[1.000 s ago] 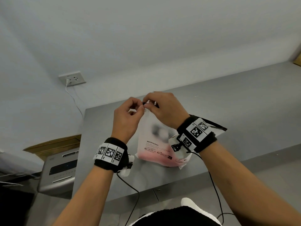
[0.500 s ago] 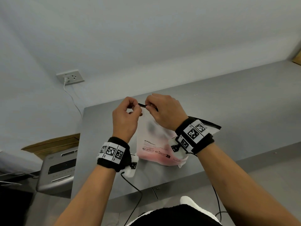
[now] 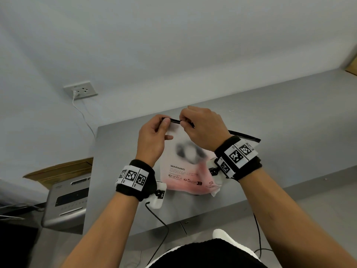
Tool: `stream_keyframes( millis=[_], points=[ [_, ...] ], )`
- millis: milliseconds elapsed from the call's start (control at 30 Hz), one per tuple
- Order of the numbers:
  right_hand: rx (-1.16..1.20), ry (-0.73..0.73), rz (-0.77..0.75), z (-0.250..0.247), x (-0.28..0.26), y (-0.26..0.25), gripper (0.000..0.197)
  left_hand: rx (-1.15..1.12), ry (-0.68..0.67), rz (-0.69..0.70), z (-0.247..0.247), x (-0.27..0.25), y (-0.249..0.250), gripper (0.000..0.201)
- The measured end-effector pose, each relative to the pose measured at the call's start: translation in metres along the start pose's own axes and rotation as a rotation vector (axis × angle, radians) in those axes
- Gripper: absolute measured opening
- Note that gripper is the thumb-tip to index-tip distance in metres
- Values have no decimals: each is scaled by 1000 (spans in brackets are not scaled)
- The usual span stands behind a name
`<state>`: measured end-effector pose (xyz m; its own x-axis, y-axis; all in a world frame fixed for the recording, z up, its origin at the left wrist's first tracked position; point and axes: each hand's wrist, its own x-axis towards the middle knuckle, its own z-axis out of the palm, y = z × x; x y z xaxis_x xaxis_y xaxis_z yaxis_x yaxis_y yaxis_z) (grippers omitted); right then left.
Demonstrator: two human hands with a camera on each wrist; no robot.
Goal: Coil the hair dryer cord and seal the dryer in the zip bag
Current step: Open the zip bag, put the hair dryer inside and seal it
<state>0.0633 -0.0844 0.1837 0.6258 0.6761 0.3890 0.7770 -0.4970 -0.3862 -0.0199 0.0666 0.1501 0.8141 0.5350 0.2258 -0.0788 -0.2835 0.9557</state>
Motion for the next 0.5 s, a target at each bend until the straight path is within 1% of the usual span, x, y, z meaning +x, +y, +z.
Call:
stream_keyframes(
  millis=[100,200,333,500],
  points=[
    [-22,-10,30,1,-2,3,9,-19,47,-16,4,5,-3,19],
    [-60,-18,77,0,-8,15,7,-27,122,-27,2,11,-9,22],
    [-112,-35,152,-5,-28,46,9,-43,216,-68,-7,20,-20,27],
    [-151,-12,272,-22,-56,85,7,-50,269,-104,-15,28,-28,27]
  ],
)
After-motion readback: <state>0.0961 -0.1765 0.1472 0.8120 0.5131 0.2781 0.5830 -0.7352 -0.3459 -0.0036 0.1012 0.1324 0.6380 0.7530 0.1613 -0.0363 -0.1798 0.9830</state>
